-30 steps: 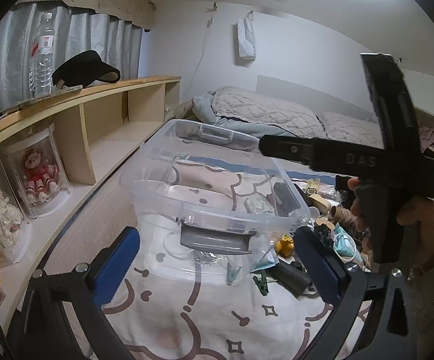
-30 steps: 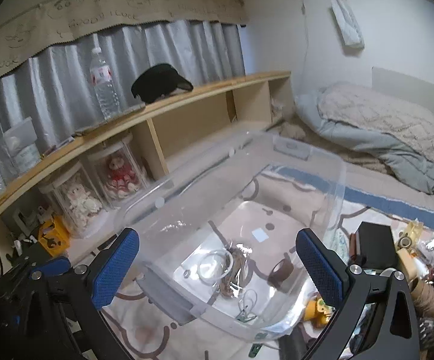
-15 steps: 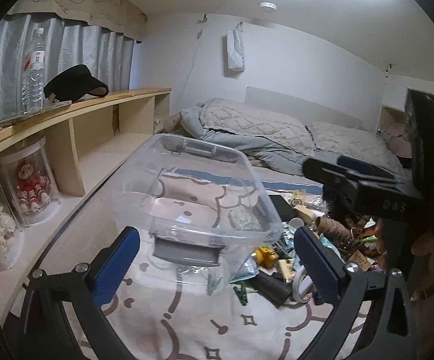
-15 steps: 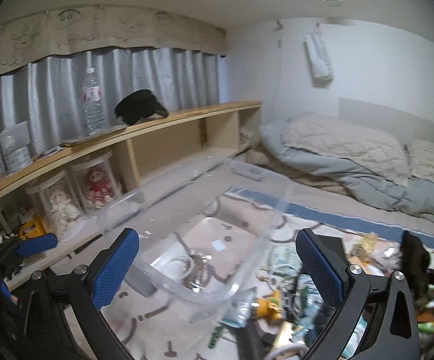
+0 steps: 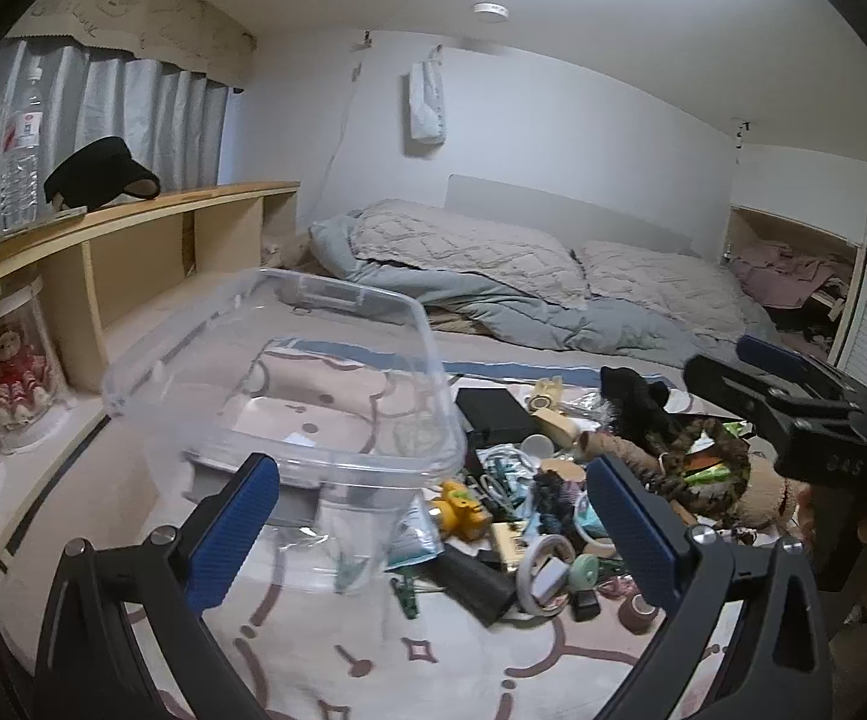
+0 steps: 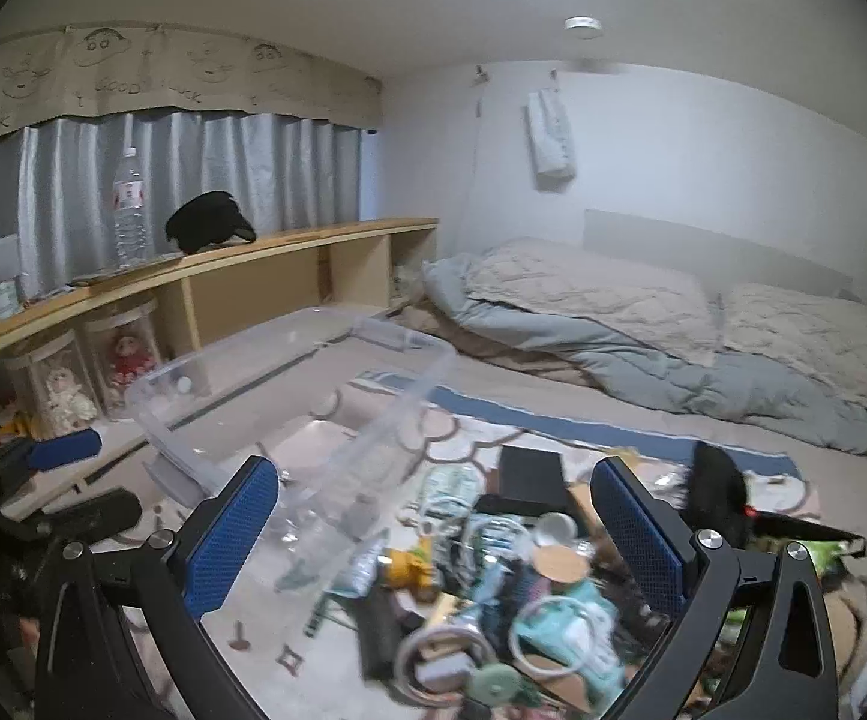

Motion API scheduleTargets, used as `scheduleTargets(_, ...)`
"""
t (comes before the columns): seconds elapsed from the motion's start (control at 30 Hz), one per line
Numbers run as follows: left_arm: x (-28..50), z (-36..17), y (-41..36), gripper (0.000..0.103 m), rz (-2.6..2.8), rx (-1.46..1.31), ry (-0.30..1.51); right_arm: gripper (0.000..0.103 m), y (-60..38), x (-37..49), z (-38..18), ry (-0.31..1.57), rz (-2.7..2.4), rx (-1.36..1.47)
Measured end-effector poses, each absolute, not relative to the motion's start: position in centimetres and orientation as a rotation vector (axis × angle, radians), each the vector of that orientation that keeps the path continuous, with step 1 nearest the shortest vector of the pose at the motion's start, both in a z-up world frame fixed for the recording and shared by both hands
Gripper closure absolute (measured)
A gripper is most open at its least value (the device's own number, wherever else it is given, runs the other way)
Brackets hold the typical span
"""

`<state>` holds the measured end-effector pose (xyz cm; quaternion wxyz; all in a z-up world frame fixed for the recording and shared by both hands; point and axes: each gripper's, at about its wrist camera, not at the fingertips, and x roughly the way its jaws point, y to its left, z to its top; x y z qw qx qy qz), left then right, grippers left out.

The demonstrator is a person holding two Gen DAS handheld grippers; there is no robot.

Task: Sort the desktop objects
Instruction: 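Move both open grippers back from the box toward the pile of items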

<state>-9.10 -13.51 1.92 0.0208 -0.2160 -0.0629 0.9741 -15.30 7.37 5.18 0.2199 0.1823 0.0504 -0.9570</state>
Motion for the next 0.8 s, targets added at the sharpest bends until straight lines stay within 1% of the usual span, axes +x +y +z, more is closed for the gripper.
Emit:
scheduleTargets(0.37, -8.4, -0.4, -10.7, 0.000, 3.036, -0.578, -0.181, 0.000, 14.2, -12.6, 1.8, 0.125, -2.806, 0.477)
scheduleTargets(0.47, -8.2, -1.2, -10.2, 0.000, 3.035, -0.562, -0.188, 0.000, 15.7, -11.4, 1.0, 0.114, -2.857, 0.417)
scheduleTargets(0.6, -7.1, -1.3, -9.9, 0.000, 3.066, -0.471, -0.197, 0.000, 16.8, -9.9, 0.0, 0.108, -2.910, 0.379)
scheduleTargets(0.8, -5.2, -1.0, -9.7, 0.000, 3.102, -0.379, -0.216, 0.000, 18.3, -9.1, -1.3, 0.040, -2.950, 0.396)
